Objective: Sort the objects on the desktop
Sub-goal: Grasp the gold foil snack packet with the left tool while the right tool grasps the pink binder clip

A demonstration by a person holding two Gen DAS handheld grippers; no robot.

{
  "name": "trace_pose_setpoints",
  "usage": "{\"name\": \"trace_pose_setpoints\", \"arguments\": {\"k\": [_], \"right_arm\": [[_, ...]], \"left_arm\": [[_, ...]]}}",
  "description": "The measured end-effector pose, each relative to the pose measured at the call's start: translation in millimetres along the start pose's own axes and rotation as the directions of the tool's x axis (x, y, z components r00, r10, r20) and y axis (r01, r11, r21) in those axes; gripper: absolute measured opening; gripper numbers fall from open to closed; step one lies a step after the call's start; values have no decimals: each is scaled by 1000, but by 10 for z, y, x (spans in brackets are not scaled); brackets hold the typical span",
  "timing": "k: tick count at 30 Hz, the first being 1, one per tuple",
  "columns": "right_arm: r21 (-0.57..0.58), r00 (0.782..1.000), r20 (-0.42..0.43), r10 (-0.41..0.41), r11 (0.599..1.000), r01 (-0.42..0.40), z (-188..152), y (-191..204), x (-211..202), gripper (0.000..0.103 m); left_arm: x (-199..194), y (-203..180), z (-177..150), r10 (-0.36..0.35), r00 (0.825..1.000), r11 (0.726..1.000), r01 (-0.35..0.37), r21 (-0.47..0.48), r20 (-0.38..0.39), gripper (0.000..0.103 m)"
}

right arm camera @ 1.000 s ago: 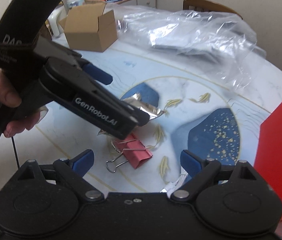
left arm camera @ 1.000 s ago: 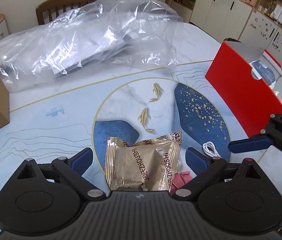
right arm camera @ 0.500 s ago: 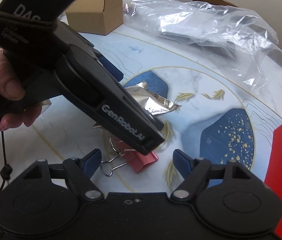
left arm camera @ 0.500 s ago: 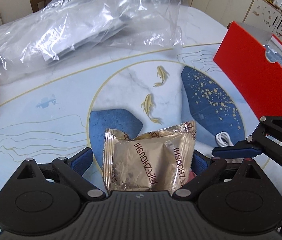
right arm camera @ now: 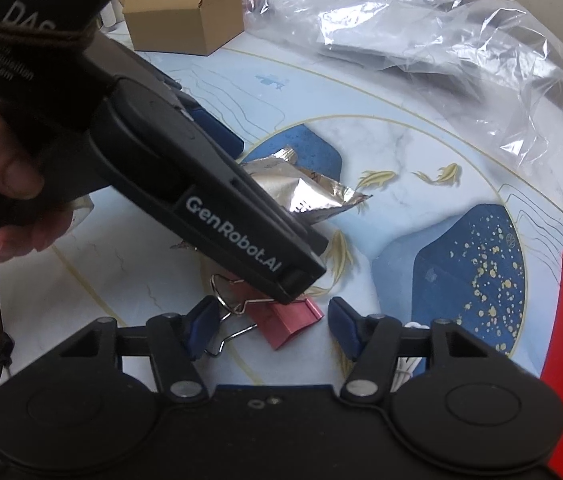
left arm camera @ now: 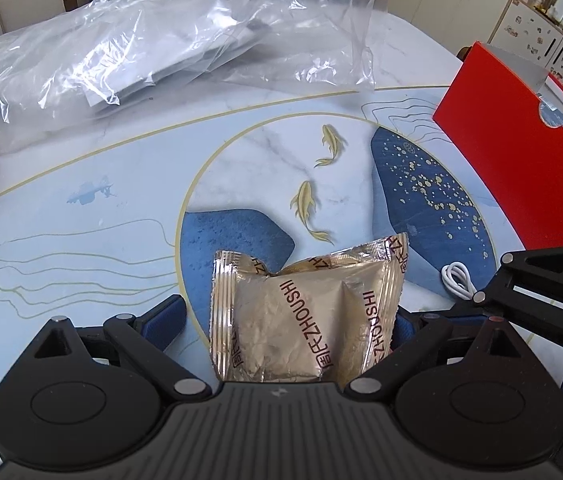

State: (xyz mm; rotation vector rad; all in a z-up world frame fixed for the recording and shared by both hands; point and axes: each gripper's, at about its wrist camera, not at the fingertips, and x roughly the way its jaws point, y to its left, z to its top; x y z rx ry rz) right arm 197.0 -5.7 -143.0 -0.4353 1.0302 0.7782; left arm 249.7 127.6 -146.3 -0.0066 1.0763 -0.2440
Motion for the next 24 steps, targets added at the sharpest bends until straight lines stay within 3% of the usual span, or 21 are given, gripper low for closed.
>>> {"name": "trace_pose_setpoints", "arguments": {"k": [8,10,17,21,24], "right_arm": [[0,1000,17,-4,1000,4,24,-29,8,49],[0,1000,18,-1,1000,1,27,-35,6,49],[17,1000,11,10,1000,-10,42,-36,-46,37],[29,1000,12,10,1000,-11,33,-12,-92,34],[39,1000,20,15,999,-16,23,0,-144,31]], "left_arm": [[-28,-3,-15,13,1000,1000,-13,9,10,90],[-42,-13,-21,25,1000,1000,-26,16,15,81],[-106,-2,-53,48,998,999,-49,20,41,67],[-191,-28,-41,38,997,999,-39,23,66,49],[-212,-30,-60,38,997,999,-39,12,70,47]]}}
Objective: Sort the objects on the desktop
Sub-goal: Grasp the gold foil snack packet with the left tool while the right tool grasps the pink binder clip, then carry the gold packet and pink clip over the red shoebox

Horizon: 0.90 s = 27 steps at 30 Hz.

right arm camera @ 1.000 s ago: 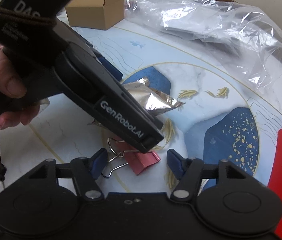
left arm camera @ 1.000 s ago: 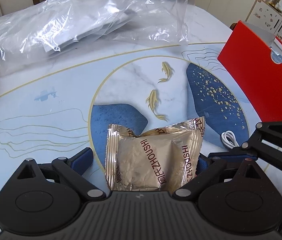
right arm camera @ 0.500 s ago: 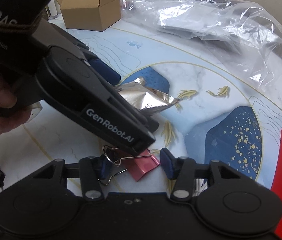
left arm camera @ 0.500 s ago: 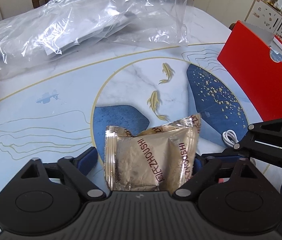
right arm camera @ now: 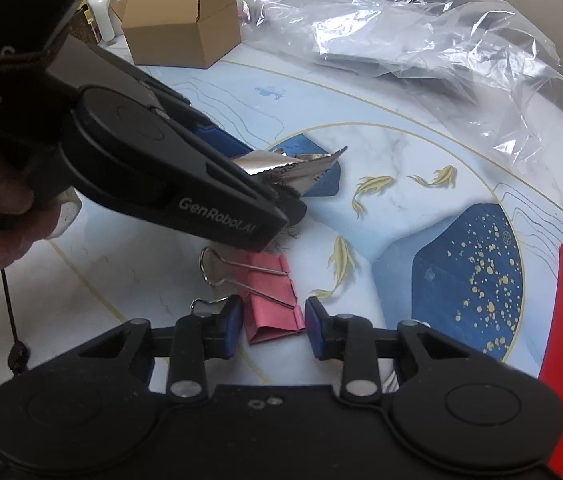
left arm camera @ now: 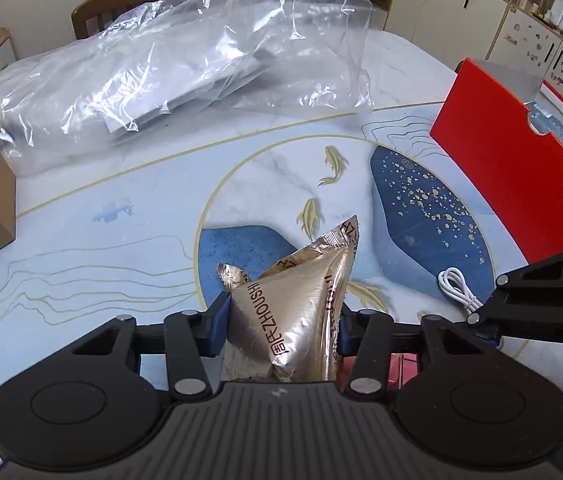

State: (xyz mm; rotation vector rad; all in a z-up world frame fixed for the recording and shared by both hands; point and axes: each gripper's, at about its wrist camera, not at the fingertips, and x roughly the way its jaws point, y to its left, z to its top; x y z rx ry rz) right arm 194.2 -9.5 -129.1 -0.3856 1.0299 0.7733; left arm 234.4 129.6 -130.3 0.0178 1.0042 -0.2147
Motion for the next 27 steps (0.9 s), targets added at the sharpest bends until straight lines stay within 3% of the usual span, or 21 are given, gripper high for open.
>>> {"name": "trace_pose_setpoints", "arguments": {"k": [17,27], "right_arm": [[72,998,68,13,997,-18,-117,-64,-373,28],[80,997,79,-2,997,-5,-247,-122,-685,27]], "left_arm": [[-408,161,-141,-6,998,993,13,-117,55,46],[-560,30,-238,-49,997,992,56,-117,59,46]]}}
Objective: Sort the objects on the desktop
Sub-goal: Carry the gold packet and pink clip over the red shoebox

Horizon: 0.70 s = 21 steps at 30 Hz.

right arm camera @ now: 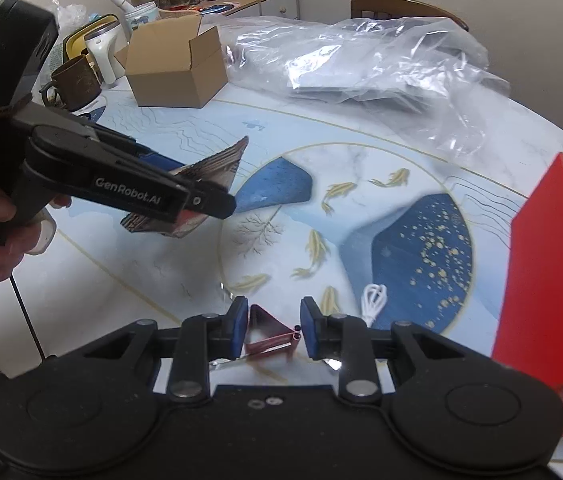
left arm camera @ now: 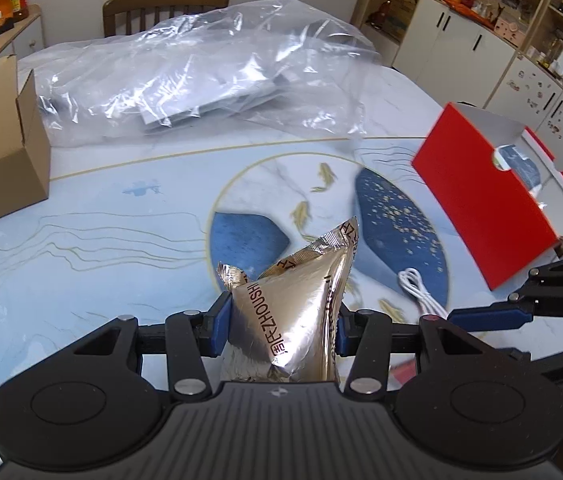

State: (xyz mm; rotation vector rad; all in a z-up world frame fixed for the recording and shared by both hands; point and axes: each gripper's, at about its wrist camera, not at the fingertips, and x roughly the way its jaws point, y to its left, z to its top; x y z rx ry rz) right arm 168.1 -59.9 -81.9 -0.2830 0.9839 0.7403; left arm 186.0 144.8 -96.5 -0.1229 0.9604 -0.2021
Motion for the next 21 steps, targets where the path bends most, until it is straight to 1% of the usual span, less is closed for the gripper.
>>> {"name": "trace_pose_setpoints", "arguments": {"k": [10,16,21], "right_arm": [[41,998,52,-40,998,37,-107,-205,-439,27],[66,991,98,-87,995,81,-112,-448,-809,27],[114,984,127,-125,987,111,-120,-742,-1085,27]], "left_arm": [[-147,-421,7,-79,997,995,79,65,-11,46],[-235,-795,148,-133,991,982,132,134,-6,46],[-283,-1138,296,-170,985,967,168,193,-5,46]]}}
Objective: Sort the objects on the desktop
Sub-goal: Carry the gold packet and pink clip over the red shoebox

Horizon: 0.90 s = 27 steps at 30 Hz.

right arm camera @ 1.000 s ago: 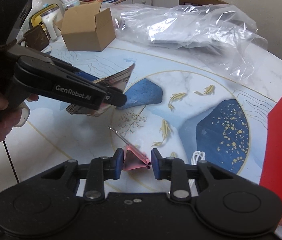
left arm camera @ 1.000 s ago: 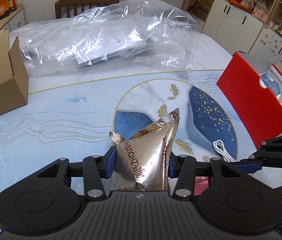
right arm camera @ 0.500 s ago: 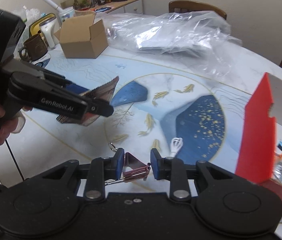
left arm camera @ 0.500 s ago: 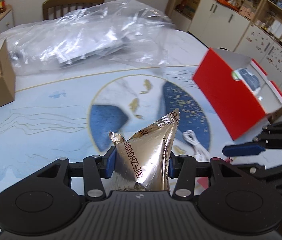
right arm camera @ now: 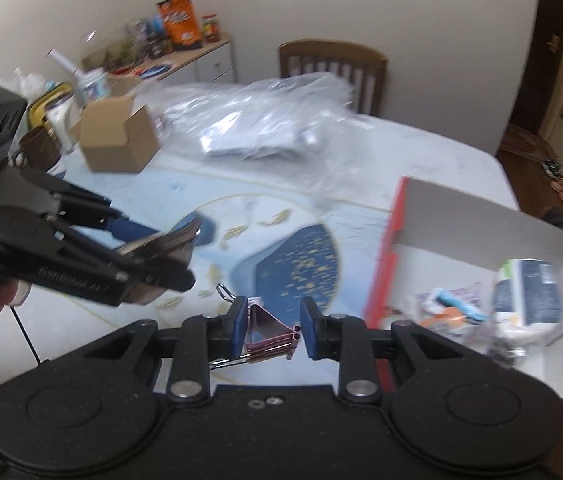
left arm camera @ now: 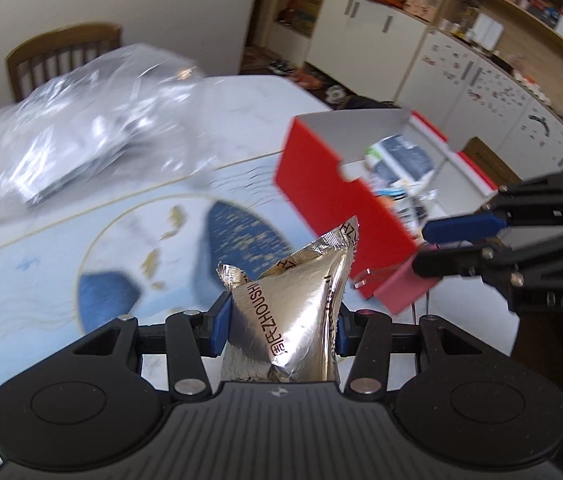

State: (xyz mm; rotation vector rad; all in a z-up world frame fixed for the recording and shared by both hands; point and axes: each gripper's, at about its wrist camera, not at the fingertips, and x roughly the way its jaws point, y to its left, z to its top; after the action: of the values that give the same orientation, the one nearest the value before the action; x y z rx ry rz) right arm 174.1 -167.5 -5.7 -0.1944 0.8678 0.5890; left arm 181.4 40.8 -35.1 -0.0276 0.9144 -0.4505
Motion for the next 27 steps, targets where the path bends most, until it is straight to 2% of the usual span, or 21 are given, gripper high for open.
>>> {"name": "trace_pose_setpoints", "arguments": {"k": [4,13,22,27], "right_arm": [[38,999,29,-26,999,25,59,-294,-175,27],[45,988,87,-124,992,121,126,-870,-385,27],[74,982,74,-174,983,168,28,-1432,-334,27],[93,983,52,-177,981,172,-64,-1662,-237,27]], "left_arm": [[39,-269,206,-24,1000,998,23,61,19,46],[284,-816,625,-48,998,984,40,175,40,46],[693,-1220,984,-42,999,970,34,240,29,46],[1021,-1327,1189,-21,1000,969,21,245,1,46]]}}
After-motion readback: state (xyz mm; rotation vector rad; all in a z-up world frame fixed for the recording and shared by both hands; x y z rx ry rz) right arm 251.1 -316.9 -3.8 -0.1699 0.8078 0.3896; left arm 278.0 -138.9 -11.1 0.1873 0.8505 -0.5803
